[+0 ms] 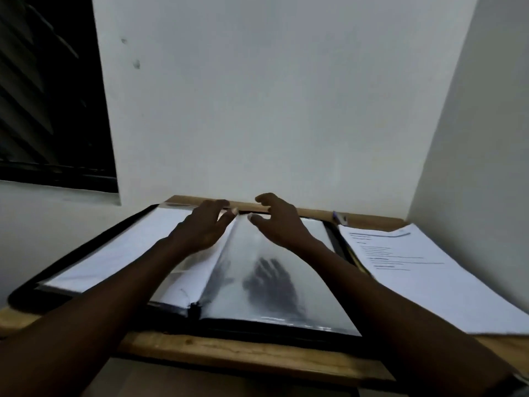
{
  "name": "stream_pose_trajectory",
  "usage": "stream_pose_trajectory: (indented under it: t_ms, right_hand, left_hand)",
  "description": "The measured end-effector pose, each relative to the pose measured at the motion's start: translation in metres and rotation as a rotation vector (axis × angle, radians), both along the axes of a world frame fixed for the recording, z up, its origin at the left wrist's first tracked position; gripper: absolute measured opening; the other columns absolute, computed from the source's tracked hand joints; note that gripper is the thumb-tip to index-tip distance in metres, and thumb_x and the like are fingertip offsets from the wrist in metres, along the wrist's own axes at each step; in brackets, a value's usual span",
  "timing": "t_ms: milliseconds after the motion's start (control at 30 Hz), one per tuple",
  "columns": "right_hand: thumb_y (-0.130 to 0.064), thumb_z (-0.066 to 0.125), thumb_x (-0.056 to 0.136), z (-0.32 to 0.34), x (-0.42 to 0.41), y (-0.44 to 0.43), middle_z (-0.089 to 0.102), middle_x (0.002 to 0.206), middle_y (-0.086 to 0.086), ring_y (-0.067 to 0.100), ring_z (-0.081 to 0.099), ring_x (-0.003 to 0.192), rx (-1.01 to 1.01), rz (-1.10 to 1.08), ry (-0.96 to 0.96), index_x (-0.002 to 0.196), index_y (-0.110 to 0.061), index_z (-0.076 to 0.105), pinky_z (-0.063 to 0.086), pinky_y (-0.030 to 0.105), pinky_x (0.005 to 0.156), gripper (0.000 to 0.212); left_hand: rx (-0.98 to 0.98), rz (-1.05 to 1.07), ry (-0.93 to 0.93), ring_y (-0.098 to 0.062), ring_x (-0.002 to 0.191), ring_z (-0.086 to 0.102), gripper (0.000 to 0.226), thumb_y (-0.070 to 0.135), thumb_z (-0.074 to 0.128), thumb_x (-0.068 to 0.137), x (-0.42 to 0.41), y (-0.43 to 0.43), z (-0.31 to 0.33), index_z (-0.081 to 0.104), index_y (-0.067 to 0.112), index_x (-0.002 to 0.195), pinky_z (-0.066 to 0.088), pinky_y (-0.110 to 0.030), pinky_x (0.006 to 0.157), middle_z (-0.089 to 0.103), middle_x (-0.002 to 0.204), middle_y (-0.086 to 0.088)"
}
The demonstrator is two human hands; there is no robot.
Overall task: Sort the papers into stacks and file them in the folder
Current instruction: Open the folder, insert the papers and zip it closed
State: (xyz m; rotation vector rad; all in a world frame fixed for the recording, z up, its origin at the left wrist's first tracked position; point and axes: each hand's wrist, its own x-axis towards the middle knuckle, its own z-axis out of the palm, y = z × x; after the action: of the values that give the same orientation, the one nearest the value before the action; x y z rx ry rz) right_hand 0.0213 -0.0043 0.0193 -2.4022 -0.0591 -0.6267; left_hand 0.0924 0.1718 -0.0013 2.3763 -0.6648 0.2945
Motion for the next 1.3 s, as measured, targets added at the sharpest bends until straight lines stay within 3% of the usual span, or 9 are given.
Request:
stream_pose_trajectory:
  t_ms: [167,367,533,700,800,867,967,1100,1300]
  right_hand:
    - [-0.027,0.067,0.088,0.0,-0.039,-0.097,0.061,0.125,0.006,0.018,0.055,0.113,0.02,-0.205,0.061,0.128,-0.015,0.055,0.033,0.021,0.083,0.044]
    - [-0.026,0.067,0.087,-0.01,-0.083,-0.188,0.057,0.133,0.006,0.02,0.05,0.12,0.132,-0.368,0.128,0.13,-0.013,0.054,0.034,0.022,0.087,0.047]
    - [-0.025,0.067,0.087,-0.021,-0.101,-0.233,0.056,0.133,0.005,0.019,0.052,0.119,0.185,-0.411,0.117,0.129,-0.015,0.054,0.036,0.023,0.089,0.044]
    - [-0.024,0.066,0.088,-0.032,-0.098,-0.256,0.057,0.128,0.003,0.018,0.053,0.116,0.206,-0.413,0.102,0.126,-0.017,0.056,0.04,0.027,0.091,0.04]
    - [-0.022,0.065,0.088,-0.036,-0.09,-0.267,0.061,0.121,0.003,0.015,0.054,0.108,0.211,-0.407,0.092,0.124,-0.014,0.057,0.035,0.022,0.081,0.038]
    - [-0.021,0.066,0.087,-0.041,-0.086,-0.276,0.066,0.107,0.0,0.012,0.056,0.099,0.23,-0.412,0.094,0.12,-0.014,0.058,0.032,0.02,0.074,0.034]
    - [-0.018,0.064,0.086,-0.05,-0.081,-0.282,0.066,0.081,-0.007,0.012,0.06,0.088,0.303,-0.425,0.104,0.114,-0.017,0.06,0.038,0.022,0.074,0.029]
    - [-0.018,0.06,0.085,-0.058,-0.077,-0.283,0.069,0.088,-0.003,0.014,0.061,0.09,0.309,-0.431,0.068,0.109,-0.023,0.06,0.041,0.025,0.075,0.025]
    - [-0.018,0.059,0.085,-0.059,-0.076,-0.283,0.068,0.09,-0.004,0.013,0.059,0.088,0.32,-0.414,0.043,0.109,-0.026,0.059,0.038,0.024,0.073,0.025]
  left_hand:
    - [0.099,-0.14,0.015,-0.024,0.135,0.044,0.06,0.048,0.056,0.095,-0.028,-0.082,0.003,0.043,0.017,0.145,0.036,-0.037,0.11,0.047,0.147,-0.008]
    - [-0.106,-0.277,0.239,-0.021,0.107,0.061,0.049,0.04,0.067,0.091,-0.069,-0.173,0.007,0.052,0.022,0.134,0.05,-0.032,0.091,0.061,0.121,-0.004]
    - [-0.273,-0.307,0.425,-0.028,0.109,0.063,0.038,0.035,0.066,0.092,-0.075,-0.227,-0.005,0.056,0.016,0.123,0.05,-0.049,0.1,0.066,0.114,-0.011]
    - [-0.33,-0.205,0.419,-0.023,0.118,0.055,0.032,0.041,0.053,0.098,-0.069,-0.259,-0.014,0.055,0.022,0.124,0.046,-0.044,0.105,0.058,0.132,-0.005]
    - [-0.338,-0.112,0.39,-0.022,0.112,0.056,0.03,0.03,0.053,0.099,-0.058,-0.27,-0.01,0.054,0.017,0.126,0.047,-0.035,0.094,0.059,0.13,-0.007]
    - [-0.306,-0.082,0.375,-0.022,0.106,0.056,0.032,0.027,0.053,0.099,-0.049,-0.273,-0.008,0.052,0.014,0.129,0.046,-0.032,0.084,0.058,0.13,-0.01]
    - [-0.185,-0.076,0.375,-0.026,0.115,0.055,0.046,0.026,0.056,0.099,-0.034,-0.276,-0.008,0.044,0.013,0.141,0.048,-0.035,0.096,0.054,0.139,-0.013]
    - [-0.06,-0.075,0.379,-0.029,0.124,0.053,0.054,0.027,0.063,0.094,-0.023,-0.287,-0.008,0.044,0.013,0.143,0.044,-0.038,0.106,0.051,0.144,-0.013]
    - [0.125,-0.047,0.216,-0.031,0.127,0.05,0.06,0.033,0.064,0.094,-0.021,-0.303,-0.007,0.041,0.016,0.146,0.041,-0.032,0.097,0.052,0.142,-0.015]
